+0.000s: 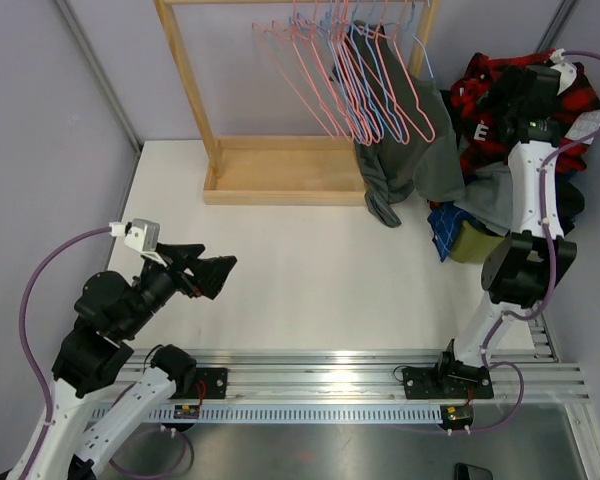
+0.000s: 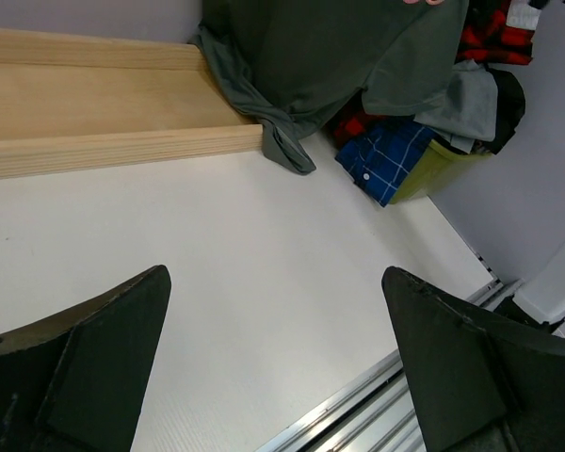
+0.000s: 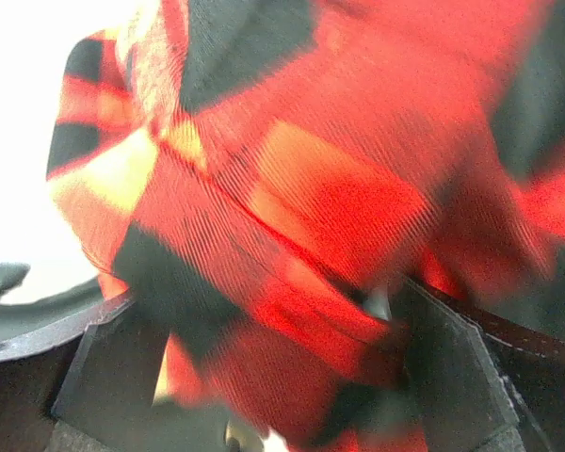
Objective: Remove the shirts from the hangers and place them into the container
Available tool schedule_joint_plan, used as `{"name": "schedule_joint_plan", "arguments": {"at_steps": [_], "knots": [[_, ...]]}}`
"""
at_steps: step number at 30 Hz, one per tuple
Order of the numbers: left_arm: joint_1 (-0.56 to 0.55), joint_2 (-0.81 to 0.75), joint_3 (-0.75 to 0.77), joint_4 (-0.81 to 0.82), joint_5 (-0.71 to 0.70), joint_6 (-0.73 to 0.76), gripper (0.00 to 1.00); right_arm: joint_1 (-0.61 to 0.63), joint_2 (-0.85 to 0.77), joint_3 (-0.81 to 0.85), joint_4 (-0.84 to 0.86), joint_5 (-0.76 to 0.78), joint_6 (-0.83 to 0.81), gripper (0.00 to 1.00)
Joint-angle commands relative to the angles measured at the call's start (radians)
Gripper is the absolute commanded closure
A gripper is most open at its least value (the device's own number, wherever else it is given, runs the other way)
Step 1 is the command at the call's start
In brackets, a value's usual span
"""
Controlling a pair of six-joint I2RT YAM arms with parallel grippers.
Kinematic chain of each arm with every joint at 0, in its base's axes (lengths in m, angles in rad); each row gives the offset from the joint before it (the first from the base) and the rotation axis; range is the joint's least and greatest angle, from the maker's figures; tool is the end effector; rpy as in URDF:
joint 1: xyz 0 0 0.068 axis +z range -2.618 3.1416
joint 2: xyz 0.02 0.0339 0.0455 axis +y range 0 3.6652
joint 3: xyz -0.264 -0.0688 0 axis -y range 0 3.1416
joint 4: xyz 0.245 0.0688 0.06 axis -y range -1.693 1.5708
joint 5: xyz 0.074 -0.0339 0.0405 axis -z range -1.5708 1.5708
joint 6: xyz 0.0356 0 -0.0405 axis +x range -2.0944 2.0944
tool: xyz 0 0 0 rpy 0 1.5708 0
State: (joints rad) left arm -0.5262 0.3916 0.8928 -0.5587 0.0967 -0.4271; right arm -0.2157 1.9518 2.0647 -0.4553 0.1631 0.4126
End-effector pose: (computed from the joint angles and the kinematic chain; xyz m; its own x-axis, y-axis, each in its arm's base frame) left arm 0.0599 -0.0388 0.3783 -0.2868 -0.3102 -0.9064 0.5103 0.7513 -0.4186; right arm 0.4458 -0.1036 0.4091 -0.1559 0.4392 -0.8848 0.4619 0.8242 0.3278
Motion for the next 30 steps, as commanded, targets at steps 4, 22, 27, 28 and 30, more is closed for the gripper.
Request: {"name": "schedule_joint_plan", "arguments": {"at_steps": [4,22,27,28,30], "knots": [[0.000,-0.017,0.052,0.020,-0.087,0.021,0.01,0.094,-0.442,-0.228,-0.084,-0.073,-0.119,0.01],[0.000,-0.080,0.049,-0.004,-0.068,0.005,0.01,0.788,-0.972,-0.768,-0.091,-0.293,-0.014,0.00],[0.000,-0.083,0.060,-0.041,-0.086,-0.002,0.01,0.819,-0.998,-0.842,-0.042,-0.304,0.021,0.00],[0.000,-0.079,0.061,-0.049,-0.086,-0.004,0.01,0.820,-1.004,-0.865,-0.031,-0.318,0.025,0.01],[0.000,-0.070,0.067,-0.059,-0.086,-0.001,0.01,0.823,-1.008,-0.880,-0.005,-0.341,0.029,0.01]]}}
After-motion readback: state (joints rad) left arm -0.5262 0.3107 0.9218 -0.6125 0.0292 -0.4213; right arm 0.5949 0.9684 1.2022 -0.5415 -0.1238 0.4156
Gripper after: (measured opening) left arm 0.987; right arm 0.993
